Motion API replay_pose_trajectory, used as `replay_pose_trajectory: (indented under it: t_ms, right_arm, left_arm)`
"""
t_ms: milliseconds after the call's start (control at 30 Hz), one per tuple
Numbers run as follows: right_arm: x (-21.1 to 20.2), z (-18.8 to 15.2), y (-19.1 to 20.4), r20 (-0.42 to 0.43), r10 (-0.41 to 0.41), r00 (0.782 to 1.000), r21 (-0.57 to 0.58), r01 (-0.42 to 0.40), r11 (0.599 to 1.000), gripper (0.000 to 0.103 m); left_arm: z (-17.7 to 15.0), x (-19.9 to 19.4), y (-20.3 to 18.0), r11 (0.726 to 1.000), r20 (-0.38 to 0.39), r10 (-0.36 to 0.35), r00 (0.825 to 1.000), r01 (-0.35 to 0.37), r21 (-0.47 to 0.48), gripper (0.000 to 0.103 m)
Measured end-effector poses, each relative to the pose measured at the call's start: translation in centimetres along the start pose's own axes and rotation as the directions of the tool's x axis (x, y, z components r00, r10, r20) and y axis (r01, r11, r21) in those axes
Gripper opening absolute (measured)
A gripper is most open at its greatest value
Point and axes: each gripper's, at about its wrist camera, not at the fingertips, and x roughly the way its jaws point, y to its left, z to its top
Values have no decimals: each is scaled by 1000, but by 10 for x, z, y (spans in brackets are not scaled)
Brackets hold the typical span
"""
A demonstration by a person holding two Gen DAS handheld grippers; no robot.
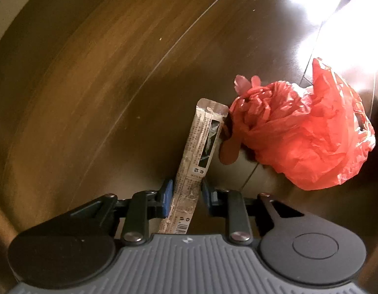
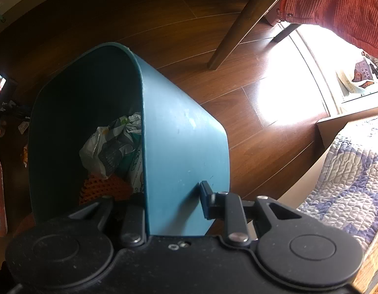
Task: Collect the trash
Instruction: 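Lower the left tool to the paper stick wrapper and grasp it, then carry the stick wrapper into the teal wastebasket and open the left tool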
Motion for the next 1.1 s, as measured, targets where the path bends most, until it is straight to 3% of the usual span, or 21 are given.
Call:
replay_pose_trajectory:
  t_ms: [500, 800, 1100]
  right_arm:
    - [-1, 0, 2, 13, -20, 1000, 45, 19, 999, 25]
    - [-2, 0, 3, 11, -41, 999, 65, 40, 997, 23]
    - [-2, -4, 3, 26, -48, 999, 82, 46, 996, 23]
  left_arm:
    - [6, -100, -3, 1000, 53, 21, 998, -21, -2, 24]
    - [-1, -177, -22, 998, 97, -62, 993, 63, -8, 24]
    - [-12, -261, -58, 983, 154, -182, 971, 183, 10, 24]
